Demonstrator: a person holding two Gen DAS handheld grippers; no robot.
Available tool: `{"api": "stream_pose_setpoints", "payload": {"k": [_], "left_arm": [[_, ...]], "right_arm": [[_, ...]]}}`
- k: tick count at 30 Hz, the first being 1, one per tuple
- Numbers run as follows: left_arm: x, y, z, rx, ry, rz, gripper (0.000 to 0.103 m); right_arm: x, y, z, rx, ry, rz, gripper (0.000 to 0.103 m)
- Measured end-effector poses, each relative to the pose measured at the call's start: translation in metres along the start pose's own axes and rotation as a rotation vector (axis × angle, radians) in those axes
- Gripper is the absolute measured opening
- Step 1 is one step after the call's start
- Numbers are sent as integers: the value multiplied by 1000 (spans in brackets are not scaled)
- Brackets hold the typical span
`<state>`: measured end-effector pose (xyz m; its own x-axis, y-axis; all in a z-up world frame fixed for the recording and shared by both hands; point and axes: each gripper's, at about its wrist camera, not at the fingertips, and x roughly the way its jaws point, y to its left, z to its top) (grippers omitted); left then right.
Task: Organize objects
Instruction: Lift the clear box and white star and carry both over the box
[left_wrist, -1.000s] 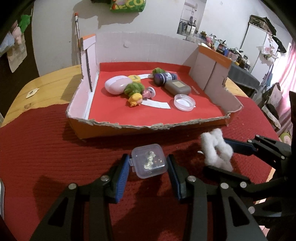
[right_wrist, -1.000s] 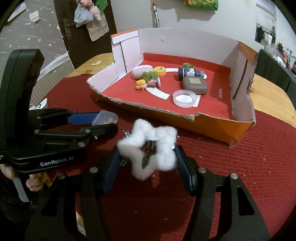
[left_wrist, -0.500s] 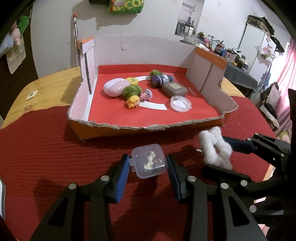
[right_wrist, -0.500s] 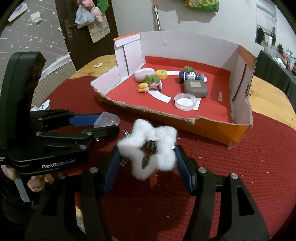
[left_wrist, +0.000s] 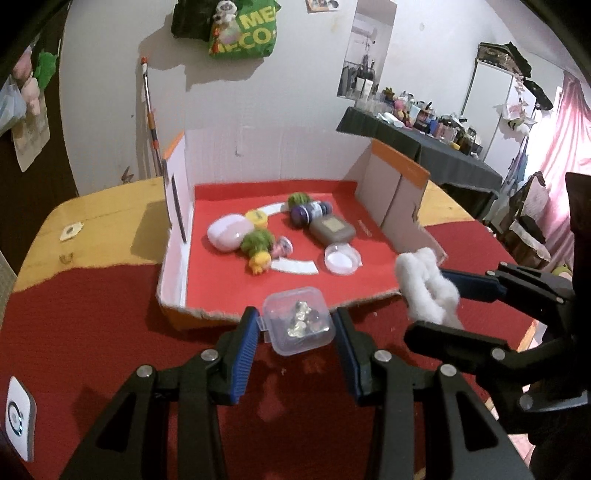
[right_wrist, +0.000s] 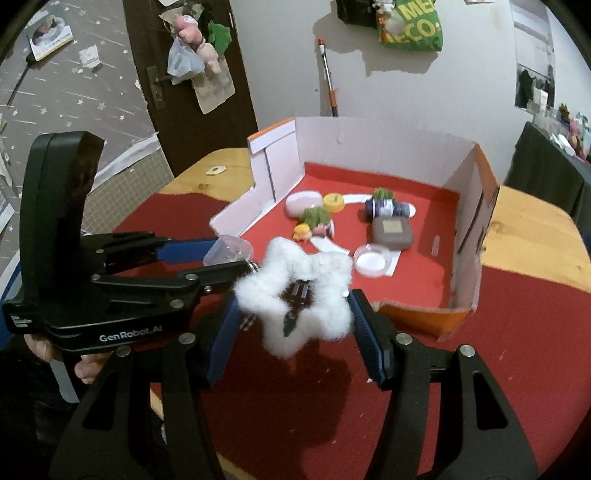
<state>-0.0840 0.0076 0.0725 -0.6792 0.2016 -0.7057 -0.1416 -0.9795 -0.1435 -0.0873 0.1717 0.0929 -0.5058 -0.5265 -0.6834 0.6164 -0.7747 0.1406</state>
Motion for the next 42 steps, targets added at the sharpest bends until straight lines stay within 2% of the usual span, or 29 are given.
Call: {"api": "stream_pose_setpoints", "payload": {"k": [12, 20, 29, 42], "left_arm": [[21, 10, 32, 11, -4, 16, 43], [42, 18, 36, 12, 38, 23, 43], [60, 26, 36, 16, 91, 23, 43], [69, 31, 38, 14, 114, 16, 43]], "right_arm": [[24, -23, 30, 25, 39, 20, 57], [57, -34, 33, 36, 129, 48, 57], [89, -43, 32, 77, 239, 133, 57], [118, -53, 32, 118, 349, 186, 57]]}}
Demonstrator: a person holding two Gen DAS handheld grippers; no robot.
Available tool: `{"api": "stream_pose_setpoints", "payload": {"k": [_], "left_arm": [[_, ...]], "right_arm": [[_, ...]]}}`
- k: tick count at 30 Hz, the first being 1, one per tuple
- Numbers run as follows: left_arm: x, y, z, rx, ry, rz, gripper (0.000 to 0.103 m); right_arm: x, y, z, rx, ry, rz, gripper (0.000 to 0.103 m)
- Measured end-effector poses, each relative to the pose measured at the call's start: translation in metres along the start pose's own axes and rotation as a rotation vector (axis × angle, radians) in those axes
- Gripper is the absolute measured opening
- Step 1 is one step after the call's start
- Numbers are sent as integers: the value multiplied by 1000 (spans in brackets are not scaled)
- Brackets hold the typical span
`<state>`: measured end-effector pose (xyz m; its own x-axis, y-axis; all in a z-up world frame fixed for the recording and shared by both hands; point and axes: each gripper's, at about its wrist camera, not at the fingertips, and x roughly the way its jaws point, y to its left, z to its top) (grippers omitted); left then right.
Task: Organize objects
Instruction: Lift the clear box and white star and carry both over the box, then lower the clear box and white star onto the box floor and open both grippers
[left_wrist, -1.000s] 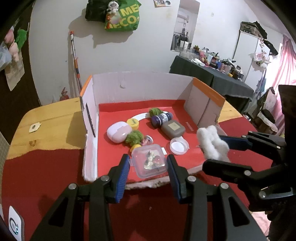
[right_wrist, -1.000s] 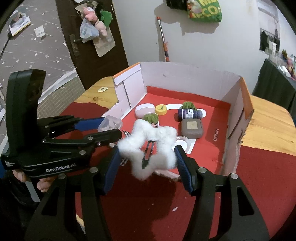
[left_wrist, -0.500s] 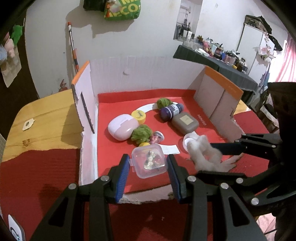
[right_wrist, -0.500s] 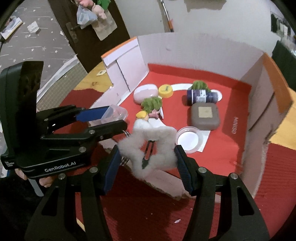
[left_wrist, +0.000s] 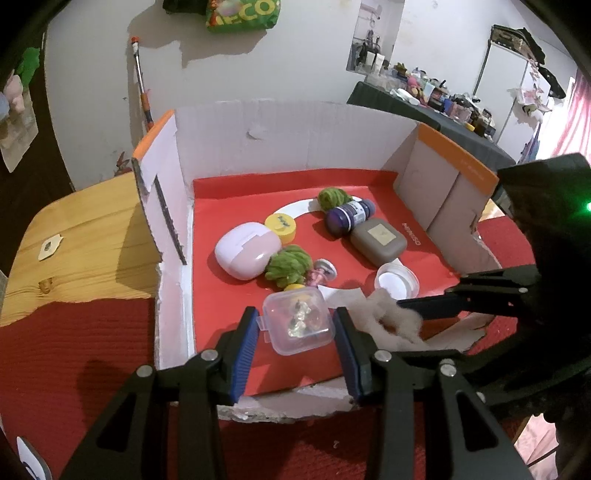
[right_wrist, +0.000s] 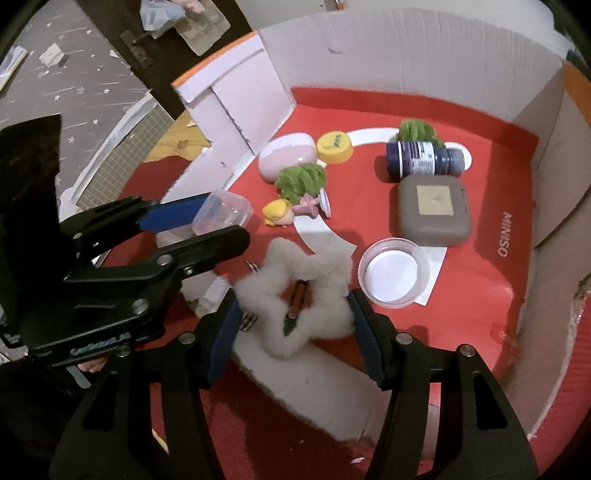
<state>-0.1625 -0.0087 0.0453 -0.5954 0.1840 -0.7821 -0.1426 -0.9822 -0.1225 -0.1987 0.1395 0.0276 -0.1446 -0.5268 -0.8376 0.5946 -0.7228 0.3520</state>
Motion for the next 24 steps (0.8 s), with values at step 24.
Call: {"api": "stream_pose_setpoints", "payload": {"k": [24], "left_arm": [[35, -7, 5, 27, 56, 9, 43]], "right_arm": [[-13, -25, 3, 21, -65, -186, 57]]}}
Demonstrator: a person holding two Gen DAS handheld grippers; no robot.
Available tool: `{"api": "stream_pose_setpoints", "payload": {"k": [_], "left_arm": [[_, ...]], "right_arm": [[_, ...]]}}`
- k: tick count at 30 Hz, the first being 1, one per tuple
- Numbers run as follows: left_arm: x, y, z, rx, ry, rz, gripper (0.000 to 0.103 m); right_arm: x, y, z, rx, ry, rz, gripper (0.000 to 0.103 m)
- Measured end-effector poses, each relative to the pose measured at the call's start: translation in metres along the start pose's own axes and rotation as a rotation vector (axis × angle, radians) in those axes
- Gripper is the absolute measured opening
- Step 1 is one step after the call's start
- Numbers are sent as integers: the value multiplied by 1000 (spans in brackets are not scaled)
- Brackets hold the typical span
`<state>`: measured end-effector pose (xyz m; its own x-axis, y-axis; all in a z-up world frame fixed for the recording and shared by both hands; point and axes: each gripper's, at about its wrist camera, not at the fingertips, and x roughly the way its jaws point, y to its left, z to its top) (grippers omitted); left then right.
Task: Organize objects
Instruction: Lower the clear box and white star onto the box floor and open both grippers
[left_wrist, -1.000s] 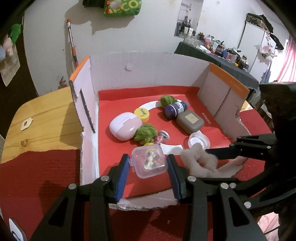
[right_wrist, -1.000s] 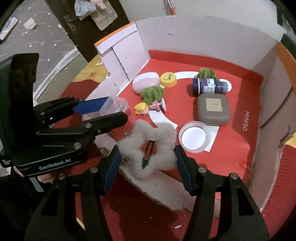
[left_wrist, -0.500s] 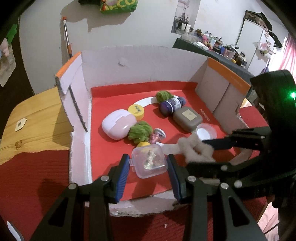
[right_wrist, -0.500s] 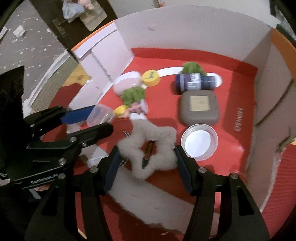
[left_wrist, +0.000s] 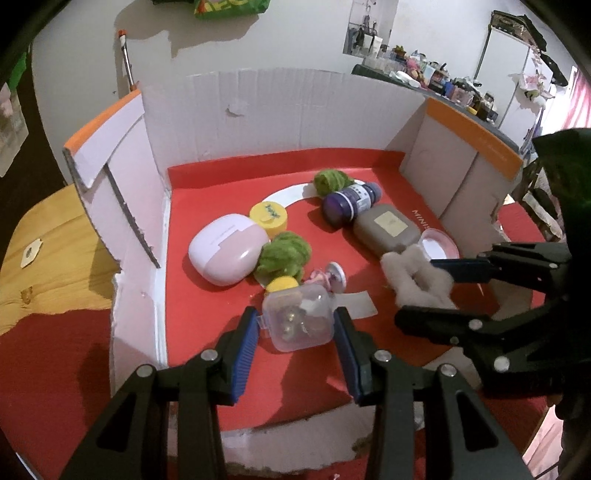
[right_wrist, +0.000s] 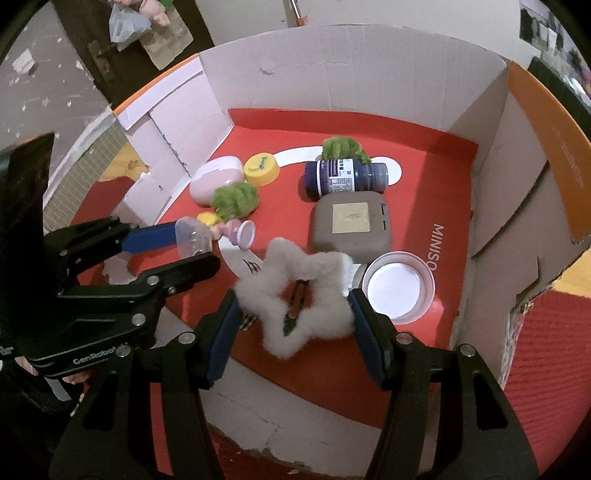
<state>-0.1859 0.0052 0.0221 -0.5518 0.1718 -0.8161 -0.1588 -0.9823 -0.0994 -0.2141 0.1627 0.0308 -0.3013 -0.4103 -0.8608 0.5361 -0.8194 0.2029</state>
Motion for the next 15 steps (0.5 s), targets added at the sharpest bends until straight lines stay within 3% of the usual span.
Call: {"api": "stream_pose_setpoints", "payload": {"k": [15], "left_arm": [[2, 1, 0, -13, 4, -7, 41]], "right_arm": [[3, 6, -3, -37, -4, -42, 57]]}}
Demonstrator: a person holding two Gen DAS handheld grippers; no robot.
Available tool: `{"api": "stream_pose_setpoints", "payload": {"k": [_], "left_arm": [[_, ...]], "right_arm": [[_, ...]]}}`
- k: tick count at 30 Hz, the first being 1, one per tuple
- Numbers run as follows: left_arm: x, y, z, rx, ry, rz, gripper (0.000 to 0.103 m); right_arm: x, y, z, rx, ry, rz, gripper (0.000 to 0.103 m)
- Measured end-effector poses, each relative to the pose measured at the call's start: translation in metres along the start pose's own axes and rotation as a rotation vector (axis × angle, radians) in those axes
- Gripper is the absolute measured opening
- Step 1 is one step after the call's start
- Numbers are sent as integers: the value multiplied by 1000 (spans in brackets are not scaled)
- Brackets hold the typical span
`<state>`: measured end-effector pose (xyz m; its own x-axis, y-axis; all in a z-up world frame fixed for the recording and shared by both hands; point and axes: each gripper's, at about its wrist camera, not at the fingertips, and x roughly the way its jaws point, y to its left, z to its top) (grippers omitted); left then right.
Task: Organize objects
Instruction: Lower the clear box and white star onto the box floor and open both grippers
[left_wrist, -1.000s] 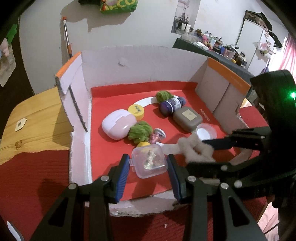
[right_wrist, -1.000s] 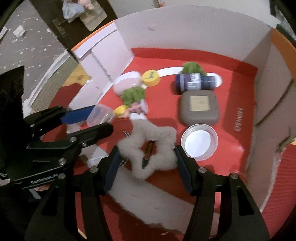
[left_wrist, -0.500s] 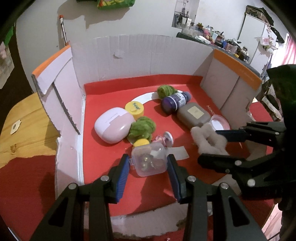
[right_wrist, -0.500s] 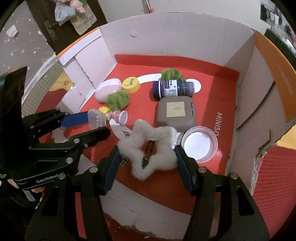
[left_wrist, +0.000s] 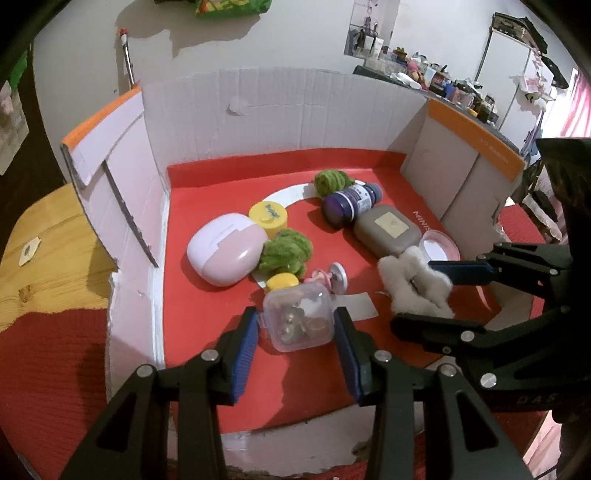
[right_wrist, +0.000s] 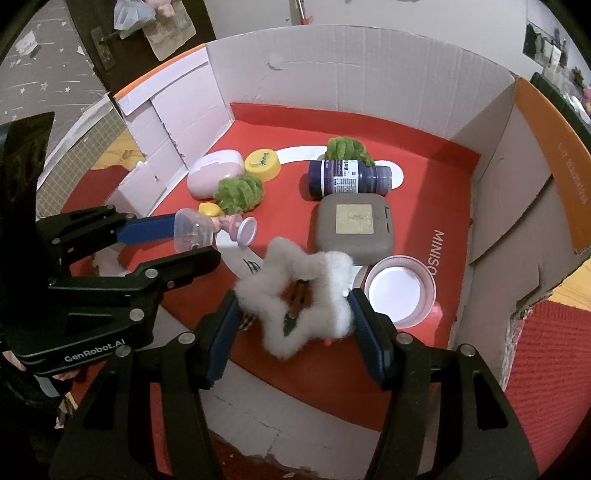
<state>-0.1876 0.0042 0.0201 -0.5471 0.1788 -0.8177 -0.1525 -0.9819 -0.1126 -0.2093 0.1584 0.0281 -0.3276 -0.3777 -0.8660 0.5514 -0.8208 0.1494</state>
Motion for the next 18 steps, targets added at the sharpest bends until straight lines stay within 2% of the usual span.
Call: {"api": "stream_pose_setpoints", "payload": {"k": [18], "left_arm": [[-3, 2, -1, -1, -9, 11, 42]], "right_arm": [[2, 3, 0, 4, -9, 0, 59]]}}
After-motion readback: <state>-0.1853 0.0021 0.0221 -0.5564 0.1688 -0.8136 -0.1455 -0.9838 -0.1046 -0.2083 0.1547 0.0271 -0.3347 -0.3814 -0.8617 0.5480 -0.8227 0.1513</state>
